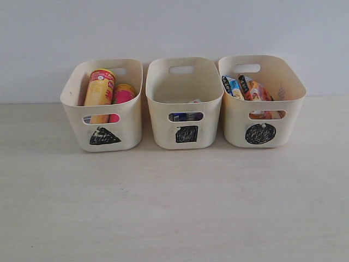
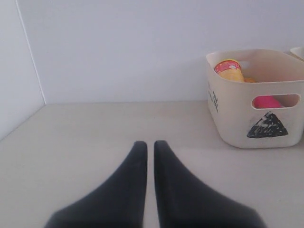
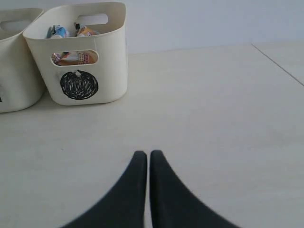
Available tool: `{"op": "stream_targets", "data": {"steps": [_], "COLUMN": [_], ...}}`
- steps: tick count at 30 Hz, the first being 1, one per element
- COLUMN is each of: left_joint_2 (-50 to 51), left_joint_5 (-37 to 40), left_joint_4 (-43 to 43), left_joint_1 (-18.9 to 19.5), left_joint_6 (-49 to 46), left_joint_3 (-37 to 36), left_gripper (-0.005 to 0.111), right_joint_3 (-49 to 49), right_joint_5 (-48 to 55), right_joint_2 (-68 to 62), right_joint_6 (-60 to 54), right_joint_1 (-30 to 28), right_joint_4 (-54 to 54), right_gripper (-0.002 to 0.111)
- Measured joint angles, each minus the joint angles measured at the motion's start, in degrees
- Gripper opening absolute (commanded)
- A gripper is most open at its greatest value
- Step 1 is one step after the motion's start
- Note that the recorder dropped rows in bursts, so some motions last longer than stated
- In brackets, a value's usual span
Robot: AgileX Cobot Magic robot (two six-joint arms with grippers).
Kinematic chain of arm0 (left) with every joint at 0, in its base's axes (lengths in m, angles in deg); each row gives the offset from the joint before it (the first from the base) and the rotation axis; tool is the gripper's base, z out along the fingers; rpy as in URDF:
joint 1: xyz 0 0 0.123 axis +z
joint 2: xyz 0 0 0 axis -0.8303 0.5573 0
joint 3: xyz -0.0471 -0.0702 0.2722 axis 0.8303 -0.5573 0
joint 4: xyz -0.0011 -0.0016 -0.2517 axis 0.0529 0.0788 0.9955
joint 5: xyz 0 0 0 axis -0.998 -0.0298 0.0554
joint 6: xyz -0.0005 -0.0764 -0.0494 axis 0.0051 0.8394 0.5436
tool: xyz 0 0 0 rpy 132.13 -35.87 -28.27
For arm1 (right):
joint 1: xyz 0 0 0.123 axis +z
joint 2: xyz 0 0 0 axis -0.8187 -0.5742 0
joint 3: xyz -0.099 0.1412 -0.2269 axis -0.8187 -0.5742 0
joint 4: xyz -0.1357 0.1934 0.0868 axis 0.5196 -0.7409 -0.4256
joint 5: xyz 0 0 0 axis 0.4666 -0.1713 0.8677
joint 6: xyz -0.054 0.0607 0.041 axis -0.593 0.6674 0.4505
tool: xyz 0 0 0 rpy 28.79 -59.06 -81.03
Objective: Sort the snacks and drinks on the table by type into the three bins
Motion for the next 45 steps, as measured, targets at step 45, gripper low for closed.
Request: {"op": "stream_targets", "data": {"steps": [45], "left_joint_2": [0.0], "left_joint_5": [7.2], "left_joint_4": [0.1], "left_joint_1": [0.0], "left_joint_6": [0.0], "left_joint_3": [0.0], "left_gripper": [0.004], "right_joint_3": [0.0], "right_joint_5": [0.0], "right_joint_2": [0.0], "right_joint_6": [0.0], "right_joint_1": [0.0], "right_joint_4": [0.0], "right_gripper": [0.0]}}
